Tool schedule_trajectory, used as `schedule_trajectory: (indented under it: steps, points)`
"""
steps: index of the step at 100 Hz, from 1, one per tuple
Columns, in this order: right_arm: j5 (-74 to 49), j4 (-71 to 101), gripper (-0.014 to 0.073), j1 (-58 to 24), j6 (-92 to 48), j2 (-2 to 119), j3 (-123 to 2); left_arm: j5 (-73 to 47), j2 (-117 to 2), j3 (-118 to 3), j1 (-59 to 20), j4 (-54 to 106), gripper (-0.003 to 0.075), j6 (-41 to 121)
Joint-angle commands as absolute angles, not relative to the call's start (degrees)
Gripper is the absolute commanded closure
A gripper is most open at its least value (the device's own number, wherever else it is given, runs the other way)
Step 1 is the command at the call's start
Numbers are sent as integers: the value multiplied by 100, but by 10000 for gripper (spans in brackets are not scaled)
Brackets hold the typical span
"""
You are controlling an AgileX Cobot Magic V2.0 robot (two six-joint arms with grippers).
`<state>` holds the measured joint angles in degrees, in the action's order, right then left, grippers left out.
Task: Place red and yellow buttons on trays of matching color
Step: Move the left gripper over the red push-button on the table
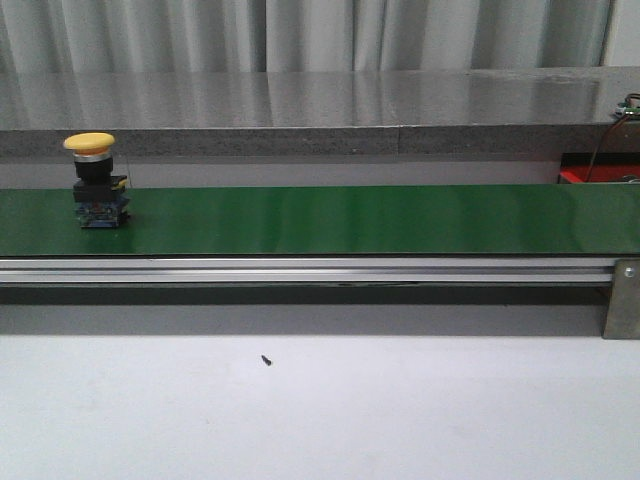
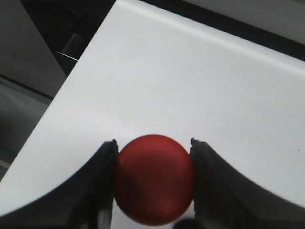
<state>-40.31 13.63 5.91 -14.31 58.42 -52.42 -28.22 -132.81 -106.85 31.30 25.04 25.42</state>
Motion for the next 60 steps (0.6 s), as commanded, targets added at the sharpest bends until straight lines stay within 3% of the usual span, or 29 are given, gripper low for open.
schedule_trajectory:
  steps: [1, 60]
  points:
    - [-3698, 1433, 662, 595, -1445, 5754, -5424, -2770, -12839, -10864, 3131, 2671, 720, 2473]
    - [-3698, 1433, 662, 595, -1445, 5754, -5424, -4684, -10507, -10736, 2934, 3033, 740, 2473]
